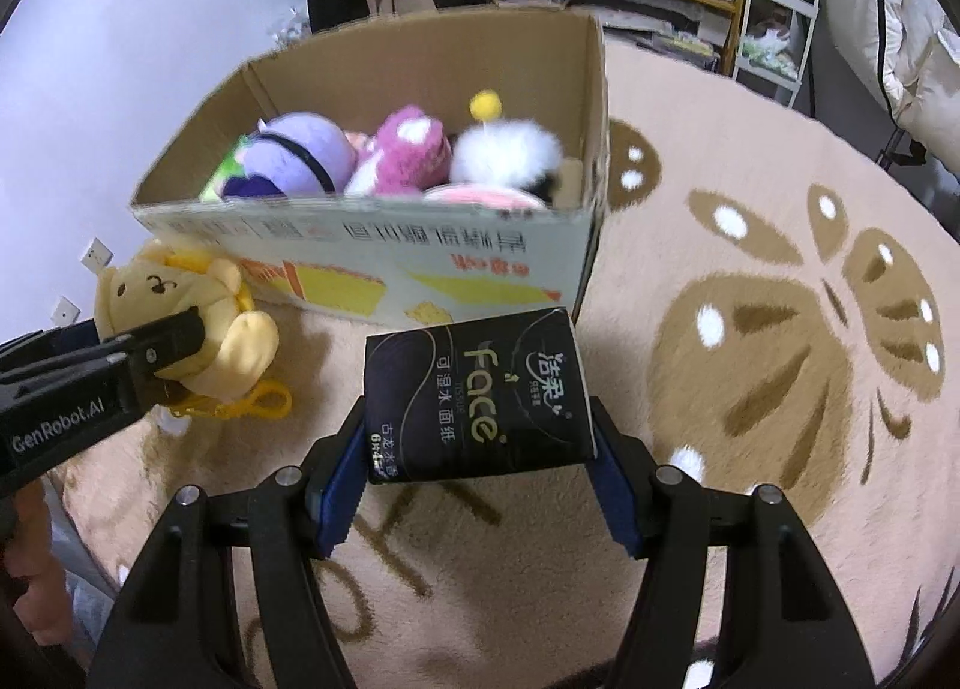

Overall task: Organize soft objects
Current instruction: 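Lift and carry the bear over the box with the left gripper while the right carries the Face pack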

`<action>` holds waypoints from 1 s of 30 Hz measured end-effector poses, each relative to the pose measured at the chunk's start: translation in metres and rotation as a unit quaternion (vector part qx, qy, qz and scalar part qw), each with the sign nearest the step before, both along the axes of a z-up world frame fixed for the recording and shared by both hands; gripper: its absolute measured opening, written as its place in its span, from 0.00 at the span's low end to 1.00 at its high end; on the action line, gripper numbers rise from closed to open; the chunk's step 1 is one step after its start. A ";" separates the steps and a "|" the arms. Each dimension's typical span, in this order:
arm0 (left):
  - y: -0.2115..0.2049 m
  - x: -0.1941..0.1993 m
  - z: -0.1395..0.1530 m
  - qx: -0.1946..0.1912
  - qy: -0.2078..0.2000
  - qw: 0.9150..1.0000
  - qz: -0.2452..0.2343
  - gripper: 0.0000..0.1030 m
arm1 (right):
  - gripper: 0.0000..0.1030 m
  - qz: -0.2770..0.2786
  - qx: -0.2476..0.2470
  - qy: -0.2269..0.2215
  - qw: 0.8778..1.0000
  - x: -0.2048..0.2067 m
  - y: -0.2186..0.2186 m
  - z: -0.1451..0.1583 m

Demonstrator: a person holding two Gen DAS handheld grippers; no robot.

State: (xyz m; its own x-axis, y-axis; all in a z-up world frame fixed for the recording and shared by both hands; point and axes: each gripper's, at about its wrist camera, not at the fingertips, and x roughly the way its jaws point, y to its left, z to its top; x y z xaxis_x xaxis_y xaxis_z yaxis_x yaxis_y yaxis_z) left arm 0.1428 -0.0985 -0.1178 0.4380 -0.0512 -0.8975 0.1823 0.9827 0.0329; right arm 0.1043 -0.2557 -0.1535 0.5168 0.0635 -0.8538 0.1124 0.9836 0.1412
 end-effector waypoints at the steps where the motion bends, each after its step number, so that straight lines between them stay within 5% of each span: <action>1: 0.000 -0.002 0.004 0.002 -0.004 1.000 -0.001 0.56 | 0.68 0.001 0.000 -0.005 1.000 0.003 0.000 0.001; 15: 0.033 0.000 0.046 0.017 -0.081 0.996 0.031 0.55 | 0.67 0.011 0.015 -0.084 0.996 0.001 -0.004 0.048; 30: 0.025 0.008 0.089 0.014 -0.169 0.985 -0.001 0.55 | 0.67 0.018 0.002 -0.145 0.989 0.021 -0.008 0.081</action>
